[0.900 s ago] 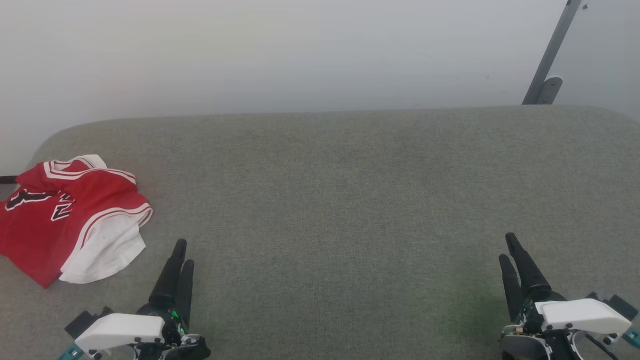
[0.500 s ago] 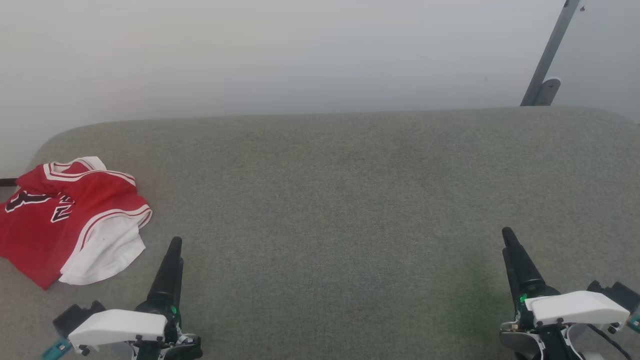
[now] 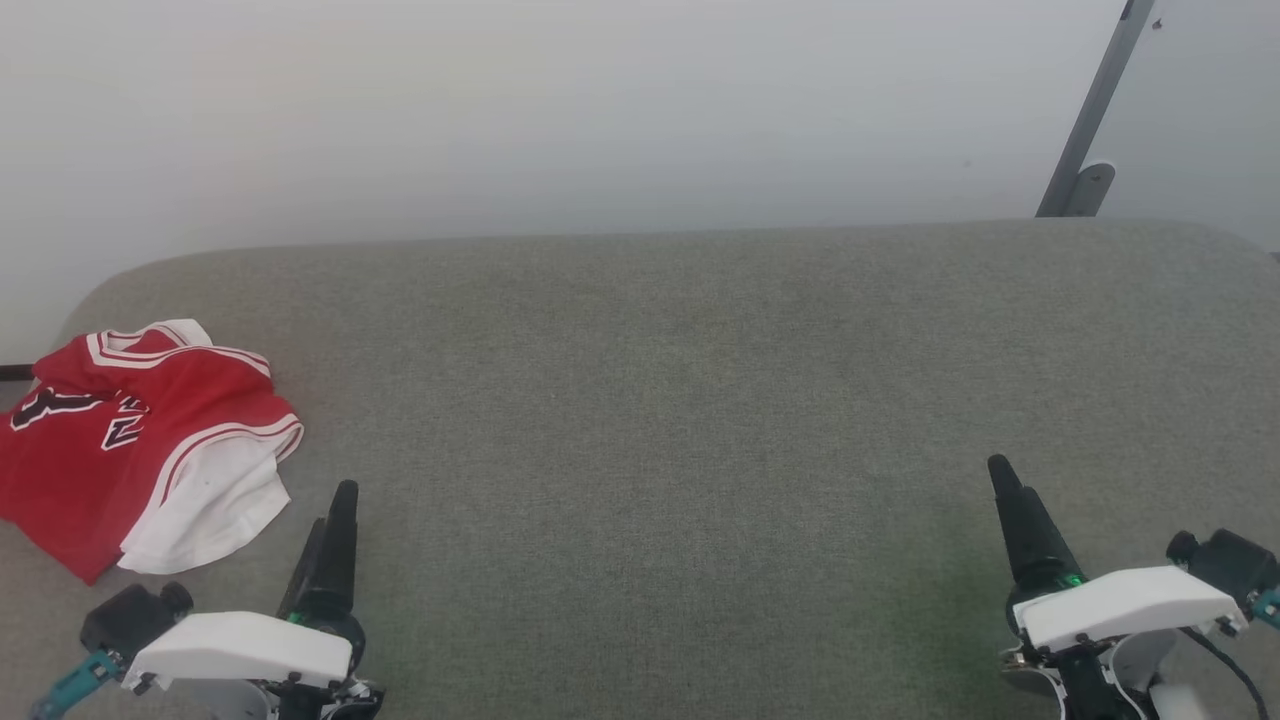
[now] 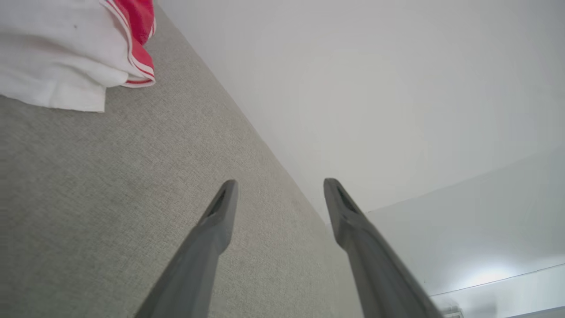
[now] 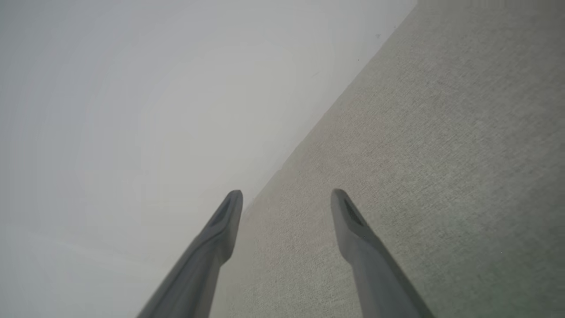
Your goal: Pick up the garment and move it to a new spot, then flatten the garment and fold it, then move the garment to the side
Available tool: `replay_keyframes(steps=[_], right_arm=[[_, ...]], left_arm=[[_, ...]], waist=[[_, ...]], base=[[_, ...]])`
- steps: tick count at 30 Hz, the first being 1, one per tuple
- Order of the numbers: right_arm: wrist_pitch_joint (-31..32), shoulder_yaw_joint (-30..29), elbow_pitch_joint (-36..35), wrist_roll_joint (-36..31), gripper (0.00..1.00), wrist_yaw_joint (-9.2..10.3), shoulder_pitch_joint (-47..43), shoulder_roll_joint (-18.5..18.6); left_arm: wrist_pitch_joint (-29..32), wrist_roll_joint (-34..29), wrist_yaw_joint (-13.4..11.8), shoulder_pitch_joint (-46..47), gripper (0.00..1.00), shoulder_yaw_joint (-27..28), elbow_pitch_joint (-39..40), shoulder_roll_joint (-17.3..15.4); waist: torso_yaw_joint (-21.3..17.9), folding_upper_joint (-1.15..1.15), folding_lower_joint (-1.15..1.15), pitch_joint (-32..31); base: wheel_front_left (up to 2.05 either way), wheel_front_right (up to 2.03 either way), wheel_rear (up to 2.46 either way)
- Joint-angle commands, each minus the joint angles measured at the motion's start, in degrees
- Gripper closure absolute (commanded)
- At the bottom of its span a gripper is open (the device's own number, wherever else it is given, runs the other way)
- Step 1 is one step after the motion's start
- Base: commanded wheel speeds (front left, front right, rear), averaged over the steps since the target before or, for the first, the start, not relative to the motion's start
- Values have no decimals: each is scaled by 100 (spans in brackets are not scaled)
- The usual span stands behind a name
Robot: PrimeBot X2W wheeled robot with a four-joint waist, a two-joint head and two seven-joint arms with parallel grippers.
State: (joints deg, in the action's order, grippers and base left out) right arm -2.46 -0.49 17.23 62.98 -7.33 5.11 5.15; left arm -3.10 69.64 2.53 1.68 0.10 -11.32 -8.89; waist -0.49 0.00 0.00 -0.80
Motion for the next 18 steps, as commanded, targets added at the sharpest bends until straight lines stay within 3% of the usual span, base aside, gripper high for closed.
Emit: replay_keyframes(steps=[1, 8, 18], right_arm=[[-33, -19, -45, -435, 0, -17, 188, 36], [-32, -60, -71, -1438, 0, -18, 213, 79], [-142, -130, -96, -2290, 0, -19, 204, 146]], left_arm=[[-75, -411, -67, 32, 0, -56, 97, -123], [-207, -1236, -165, -4, 0, -19, 127, -241], [-380, -2248, 5, -79, 0, 88, 174, -309]], waist=[[-4, 0, 0, -6], [-16, 0, 0, -22], [-27, 0, 0, -34]], base=[[0, 0, 0], [0, 0, 0], [0, 0, 0]])
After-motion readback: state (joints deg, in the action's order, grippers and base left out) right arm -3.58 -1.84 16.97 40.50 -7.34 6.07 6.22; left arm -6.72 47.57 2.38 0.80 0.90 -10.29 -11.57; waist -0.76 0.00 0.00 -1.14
